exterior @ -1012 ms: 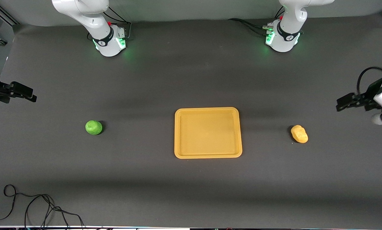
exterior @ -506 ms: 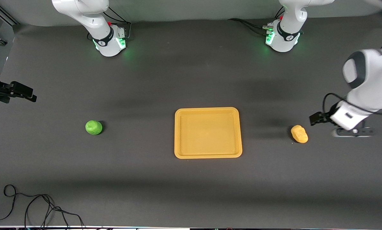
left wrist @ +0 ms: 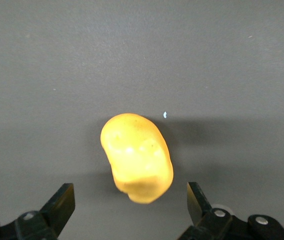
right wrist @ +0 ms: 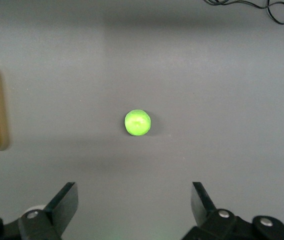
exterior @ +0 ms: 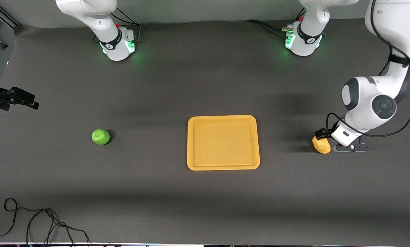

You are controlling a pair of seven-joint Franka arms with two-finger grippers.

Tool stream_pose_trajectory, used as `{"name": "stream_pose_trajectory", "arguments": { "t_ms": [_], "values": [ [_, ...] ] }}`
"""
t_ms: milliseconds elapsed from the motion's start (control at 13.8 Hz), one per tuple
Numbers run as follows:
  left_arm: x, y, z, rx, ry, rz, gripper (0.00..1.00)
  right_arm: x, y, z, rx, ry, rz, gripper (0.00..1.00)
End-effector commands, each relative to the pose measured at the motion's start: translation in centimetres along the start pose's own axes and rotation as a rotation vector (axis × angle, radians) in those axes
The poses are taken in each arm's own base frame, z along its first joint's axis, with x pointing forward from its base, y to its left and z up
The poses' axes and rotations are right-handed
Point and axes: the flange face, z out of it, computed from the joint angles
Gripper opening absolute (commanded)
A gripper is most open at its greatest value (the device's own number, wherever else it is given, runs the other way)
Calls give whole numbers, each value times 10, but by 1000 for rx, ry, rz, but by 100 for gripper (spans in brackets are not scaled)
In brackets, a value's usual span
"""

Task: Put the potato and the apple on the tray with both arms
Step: 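Lower the left gripper and grasp the yellow potato, then carry the potato with the left gripper over the yellow tray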

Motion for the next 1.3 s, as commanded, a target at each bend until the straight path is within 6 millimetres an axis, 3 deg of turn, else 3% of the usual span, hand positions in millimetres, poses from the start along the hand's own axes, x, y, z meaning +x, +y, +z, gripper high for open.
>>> {"name": "stream_pose_trajectory", "arguments": {
  "t_ms": [0, 145, 217, 289, 361, 434, 578, 651, 723, 867, 1012, 1229],
  "values": [
    [1, 3, 25, 2, 19, -9, 100, -4, 0, -4, -7, -5, -1, 100],
    [-1, 5, 44, 2, 7, -8, 99, -4, 0, -4, -9, -7, -1, 100],
    [-2, 1, 52, 3, -7, -14, 89, -4, 0, -4, -9, -7, -1, 100],
    [3, -2, 49, 3, -10, -17, 61, -5, 0, -4, -9, -7, -2, 100],
    [9, -2, 39, 2, -9, -17, 49, -4, 0, -4, -9, -8, -2, 100],
    [13, 0, 28, 2, -36, -14, 43, -5, 0, -5, -9, -5, -2, 100],
    [23, 7, -25, 1, -84, -13, 39, -4, 1, -3, -8, -10, -1, 100],
    [25, 20, -56, 4, -99, -11, 38, -4, 1, -3, -8, -10, -1, 100],
    [27, 37, -83, 7, -93, -22, 38, -4, 2, -3, -8, -10, 1, 100],
    [29, 88, -114, 17, -39, -92, 38, -5, 4, -4, -8, -8, 4, 100],
    [28, 154, -123, 19, -12, -138, 38, -5, 4, -4, -8, -8, 4, 100],
    [11, 242, -114, 20, -12, -102, 38, -5, 4, -2, -8, -12, 4, 100]
  ]
}}
